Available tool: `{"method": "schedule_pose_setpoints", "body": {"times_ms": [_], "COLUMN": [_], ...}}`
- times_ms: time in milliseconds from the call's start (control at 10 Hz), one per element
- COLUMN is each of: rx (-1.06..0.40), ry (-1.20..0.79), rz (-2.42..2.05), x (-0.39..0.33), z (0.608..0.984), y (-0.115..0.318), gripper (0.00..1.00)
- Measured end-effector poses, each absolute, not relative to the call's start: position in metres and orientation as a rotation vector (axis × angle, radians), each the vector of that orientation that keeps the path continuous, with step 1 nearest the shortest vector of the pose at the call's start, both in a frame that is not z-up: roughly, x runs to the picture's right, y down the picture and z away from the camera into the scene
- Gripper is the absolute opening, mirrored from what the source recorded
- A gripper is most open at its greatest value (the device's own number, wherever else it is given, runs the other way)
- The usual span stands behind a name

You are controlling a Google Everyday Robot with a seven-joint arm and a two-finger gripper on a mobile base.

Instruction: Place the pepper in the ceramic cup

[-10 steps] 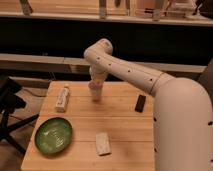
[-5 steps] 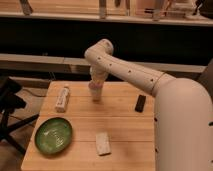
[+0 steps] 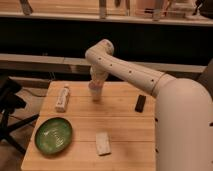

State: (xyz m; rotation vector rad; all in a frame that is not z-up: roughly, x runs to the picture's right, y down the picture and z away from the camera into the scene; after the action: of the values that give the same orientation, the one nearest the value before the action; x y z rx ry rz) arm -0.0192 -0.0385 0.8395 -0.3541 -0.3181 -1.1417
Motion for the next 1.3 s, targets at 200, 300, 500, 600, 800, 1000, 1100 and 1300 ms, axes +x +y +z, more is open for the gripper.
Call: {"method": "schedule_pose_setpoints", "body": {"times_ms": [200,300,500,600,800,1000,1100,1300], "rx": [-0.353,-0.351,-0.350,-0.350,-0.349,-0.347,-0.346,-0.346], "ry": [-0.320,-0.320,-0.323,-0.324,-0.327,-0.329,-0.331,-0.333], "rz": [-1.143,-1.144,-1.146,-1.147,-1.149,-1.151,-1.151,-1.149], "x": [-0.0185,-0.0184,-0.0175,-0.0174,-0.0176,-0.0173,-0.0172,-0.0168], "z": [0.8400,0.8398,0.8403,0.8405,0.8408,0.8413,0.8416,0.8419], "y": [-0.0381,-0.0384,-0.0376,-0.0376,-0.0376,-0.0370,-0.0371,-0.0371], "gripper": [0.39,0.48,0.56,0.56,0.47,0.50,0.60,0.78]}}
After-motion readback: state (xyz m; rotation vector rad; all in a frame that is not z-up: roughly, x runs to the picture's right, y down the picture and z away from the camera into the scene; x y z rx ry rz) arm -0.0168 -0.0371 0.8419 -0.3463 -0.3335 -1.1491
